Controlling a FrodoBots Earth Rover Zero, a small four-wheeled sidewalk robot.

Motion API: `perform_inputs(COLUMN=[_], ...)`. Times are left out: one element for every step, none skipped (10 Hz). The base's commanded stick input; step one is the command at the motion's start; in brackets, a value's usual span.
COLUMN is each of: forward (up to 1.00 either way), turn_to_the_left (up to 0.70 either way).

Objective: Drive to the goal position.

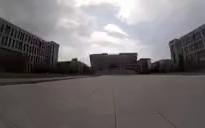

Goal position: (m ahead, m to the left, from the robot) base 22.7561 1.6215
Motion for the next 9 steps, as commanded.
perform_inputs(forward=[0.7, 0.7, 0.7, 0.7, 0.7, 0.7, 0.7, 0.7, 0.7], turn_to_the_left=[0.0, 0.0, -0.06, -0.25, -0.35, -0.35, -0.34, -0.09, 0.0])
